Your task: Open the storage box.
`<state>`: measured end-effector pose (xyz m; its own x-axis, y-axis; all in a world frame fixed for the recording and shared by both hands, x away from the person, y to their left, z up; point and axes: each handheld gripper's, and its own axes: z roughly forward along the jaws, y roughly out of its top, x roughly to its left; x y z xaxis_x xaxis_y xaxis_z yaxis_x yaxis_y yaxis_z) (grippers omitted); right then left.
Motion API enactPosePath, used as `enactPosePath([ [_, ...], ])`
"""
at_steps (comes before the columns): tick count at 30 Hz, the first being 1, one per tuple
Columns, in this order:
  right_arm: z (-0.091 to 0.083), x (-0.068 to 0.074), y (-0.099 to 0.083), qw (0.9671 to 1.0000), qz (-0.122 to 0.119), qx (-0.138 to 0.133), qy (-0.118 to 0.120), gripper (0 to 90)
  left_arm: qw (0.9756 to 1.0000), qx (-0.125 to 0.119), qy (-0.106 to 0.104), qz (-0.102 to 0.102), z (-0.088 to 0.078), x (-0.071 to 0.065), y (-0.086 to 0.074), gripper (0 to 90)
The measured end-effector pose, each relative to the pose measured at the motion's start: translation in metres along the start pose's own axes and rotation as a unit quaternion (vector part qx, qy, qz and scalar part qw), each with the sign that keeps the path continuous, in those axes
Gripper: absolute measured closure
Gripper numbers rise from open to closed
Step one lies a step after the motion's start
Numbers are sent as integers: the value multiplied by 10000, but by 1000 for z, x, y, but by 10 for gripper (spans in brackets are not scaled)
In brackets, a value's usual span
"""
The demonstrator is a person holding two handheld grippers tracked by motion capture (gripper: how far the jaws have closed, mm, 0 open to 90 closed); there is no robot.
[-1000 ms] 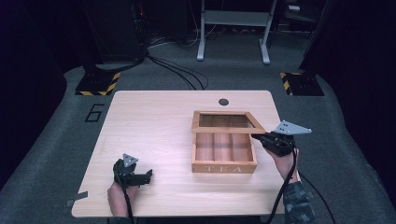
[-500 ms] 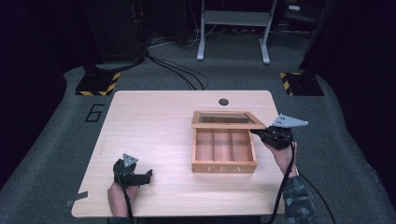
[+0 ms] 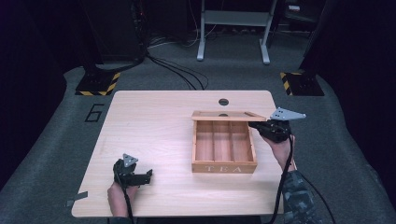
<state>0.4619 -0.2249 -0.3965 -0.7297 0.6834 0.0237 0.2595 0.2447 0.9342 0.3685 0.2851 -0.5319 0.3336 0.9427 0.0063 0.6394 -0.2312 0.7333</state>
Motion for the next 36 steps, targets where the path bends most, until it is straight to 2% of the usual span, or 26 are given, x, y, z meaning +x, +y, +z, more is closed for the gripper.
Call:
enactPosePath([
  [36,15,-16,28,9999,48,-27,-96,883,10000,16,-6,31,0,0,0,38],
])
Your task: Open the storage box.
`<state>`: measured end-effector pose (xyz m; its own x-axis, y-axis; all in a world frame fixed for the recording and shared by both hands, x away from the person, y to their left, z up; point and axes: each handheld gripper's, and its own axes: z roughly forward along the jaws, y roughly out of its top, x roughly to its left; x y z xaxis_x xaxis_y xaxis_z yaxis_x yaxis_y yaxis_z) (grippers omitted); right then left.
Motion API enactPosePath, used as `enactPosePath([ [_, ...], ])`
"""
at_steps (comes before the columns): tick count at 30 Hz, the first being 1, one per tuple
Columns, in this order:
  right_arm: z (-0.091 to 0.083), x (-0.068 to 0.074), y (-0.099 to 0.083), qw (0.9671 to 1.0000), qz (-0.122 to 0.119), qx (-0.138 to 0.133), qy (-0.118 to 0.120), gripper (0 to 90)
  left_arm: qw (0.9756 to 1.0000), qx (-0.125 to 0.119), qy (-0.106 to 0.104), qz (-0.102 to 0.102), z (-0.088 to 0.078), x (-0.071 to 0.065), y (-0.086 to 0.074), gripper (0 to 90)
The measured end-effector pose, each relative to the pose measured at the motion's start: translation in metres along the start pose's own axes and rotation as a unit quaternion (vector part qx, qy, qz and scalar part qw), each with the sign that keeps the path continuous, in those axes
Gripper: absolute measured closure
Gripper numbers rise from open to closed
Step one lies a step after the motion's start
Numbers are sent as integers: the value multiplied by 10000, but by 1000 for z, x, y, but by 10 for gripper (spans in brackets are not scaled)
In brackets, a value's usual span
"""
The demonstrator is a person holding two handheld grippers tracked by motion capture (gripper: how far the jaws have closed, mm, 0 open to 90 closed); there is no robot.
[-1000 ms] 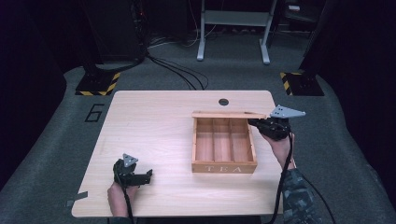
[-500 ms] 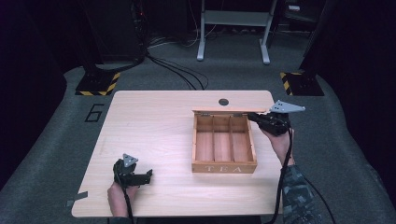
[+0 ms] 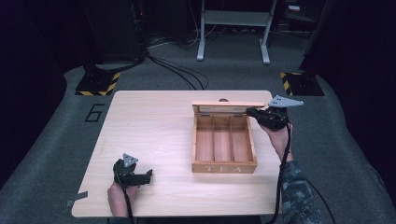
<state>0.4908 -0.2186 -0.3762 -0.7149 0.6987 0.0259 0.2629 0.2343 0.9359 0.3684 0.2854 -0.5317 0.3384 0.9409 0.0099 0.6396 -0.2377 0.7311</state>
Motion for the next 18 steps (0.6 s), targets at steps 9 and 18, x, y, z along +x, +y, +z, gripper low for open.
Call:
enactPosePath([
  [9,1,-2,2,10000,19,-8,-8,882,10000,0,0,-1,0,0,0,38],
  [18,2,-2,3,10000,39,-2,-3,882,10000,0,-1,3,0,0,0,38],
])
